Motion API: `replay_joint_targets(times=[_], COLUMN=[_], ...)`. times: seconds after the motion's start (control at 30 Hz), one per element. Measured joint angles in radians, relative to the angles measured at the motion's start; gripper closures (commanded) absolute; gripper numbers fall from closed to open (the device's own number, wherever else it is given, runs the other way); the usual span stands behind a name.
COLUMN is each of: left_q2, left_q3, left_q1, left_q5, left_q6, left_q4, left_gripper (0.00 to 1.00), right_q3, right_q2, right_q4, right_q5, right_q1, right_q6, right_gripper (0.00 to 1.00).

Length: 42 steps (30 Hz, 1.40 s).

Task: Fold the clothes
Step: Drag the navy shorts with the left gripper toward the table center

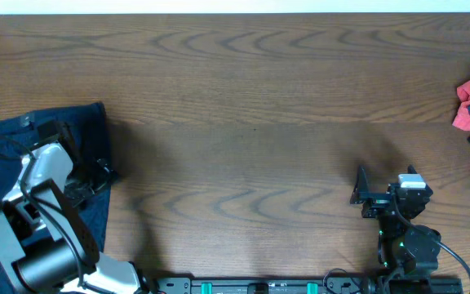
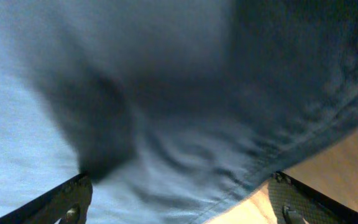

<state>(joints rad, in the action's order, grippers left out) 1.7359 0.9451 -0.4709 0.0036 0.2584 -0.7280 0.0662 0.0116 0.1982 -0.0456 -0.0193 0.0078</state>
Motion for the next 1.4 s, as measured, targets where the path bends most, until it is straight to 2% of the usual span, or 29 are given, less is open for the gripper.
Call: replay_joint_targets(times=[0.1,0.13,0.17,0.2,0.53,0.67,0.83,1.13,1.4], left_q2=[0.014,0.018,0.021,0.023,0.023,0.02,0.02,0.02,0.02], left_q3=[0.011,0.013,0.015,0.016,0.017,0.019,0.048,0.229,0.327], left_q1=[0.0,0.001,0.001,0.002,-0.001,0.054,0.2,0.566,0.8], left_q5=[0.029,0.039,0.048,0.058,0.053,0.06,0.085,0.105,0.115], left_q6=[0.004,0.006,0.005,0.004,0.011,0.017,0.019,0.019,0.019], left_q4=[0.01,0.014,0.018,0.025,0.043,0.063,0.051,0.045,0.129], left_gripper=[0.32,0.52,0.81,0.94,0.94,0.94,0.94,0.94,0.94], right_q3=[0.0,0.0,0.0,0.0,0.0,0.0,0.0,0.0,0.0], right_q2=[0.0,0.0,0.0,0.0,0.0,0.0,0.0,0.0,0.0], right_q4=[0.0,0.0,0.0,0.0,0.0,0.0,0.0,0.0,0.0], right_q5=[0.0,0.0,0.0,0.0,0.0,0.0,0.0,0.0,0.0], right_q1=[0.0,0.0,0.0,0.0,0.0,0.0,0.0,0.0,0.0], right_q6=[0.0,0.0,0.0,0.0,0.0,0.0,0.0,0.0,0.0], right_gripper=[0.01,0.01,0.0,0.01,0.01,0.01,0.01,0.01,0.01])
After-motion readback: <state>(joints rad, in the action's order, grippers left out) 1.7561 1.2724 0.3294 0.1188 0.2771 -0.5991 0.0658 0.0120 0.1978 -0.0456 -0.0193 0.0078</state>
